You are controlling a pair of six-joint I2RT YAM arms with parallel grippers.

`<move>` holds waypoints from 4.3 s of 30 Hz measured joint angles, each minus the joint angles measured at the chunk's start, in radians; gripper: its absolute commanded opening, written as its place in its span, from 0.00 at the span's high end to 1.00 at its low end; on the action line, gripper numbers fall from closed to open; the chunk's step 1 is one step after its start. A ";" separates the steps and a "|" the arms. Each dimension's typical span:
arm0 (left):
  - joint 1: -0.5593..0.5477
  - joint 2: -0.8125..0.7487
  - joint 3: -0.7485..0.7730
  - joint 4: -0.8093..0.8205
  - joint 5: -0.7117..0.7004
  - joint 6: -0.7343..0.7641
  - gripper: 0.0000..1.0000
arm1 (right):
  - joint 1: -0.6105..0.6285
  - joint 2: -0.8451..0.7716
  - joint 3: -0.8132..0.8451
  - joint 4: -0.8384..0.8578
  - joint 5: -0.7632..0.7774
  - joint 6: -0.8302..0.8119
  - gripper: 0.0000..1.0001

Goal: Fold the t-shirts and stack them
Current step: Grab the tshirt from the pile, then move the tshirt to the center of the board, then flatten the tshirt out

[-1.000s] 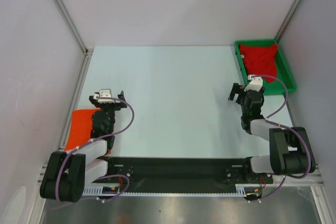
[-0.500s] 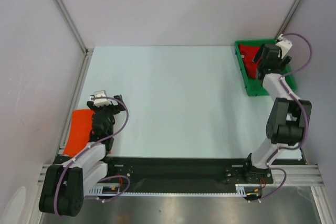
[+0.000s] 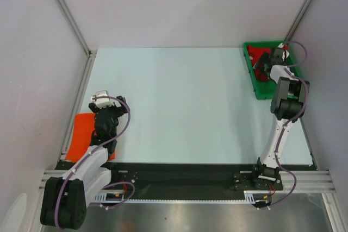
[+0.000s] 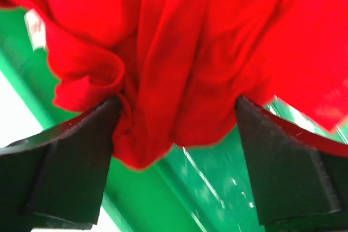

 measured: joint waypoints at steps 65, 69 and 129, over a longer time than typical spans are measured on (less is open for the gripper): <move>-0.451 0.329 0.750 -0.981 0.499 -0.300 0.09 | 0.422 -0.822 -0.425 -0.705 -0.413 -0.009 0.29; -0.540 0.597 0.901 -0.975 0.504 -0.243 0.01 | 0.317 -0.779 -0.501 -0.671 -0.377 0.010 0.26; -0.455 0.255 1.503 -1.106 -0.018 -0.084 1.00 | 0.404 -1.064 -0.048 -0.441 -0.491 0.186 1.00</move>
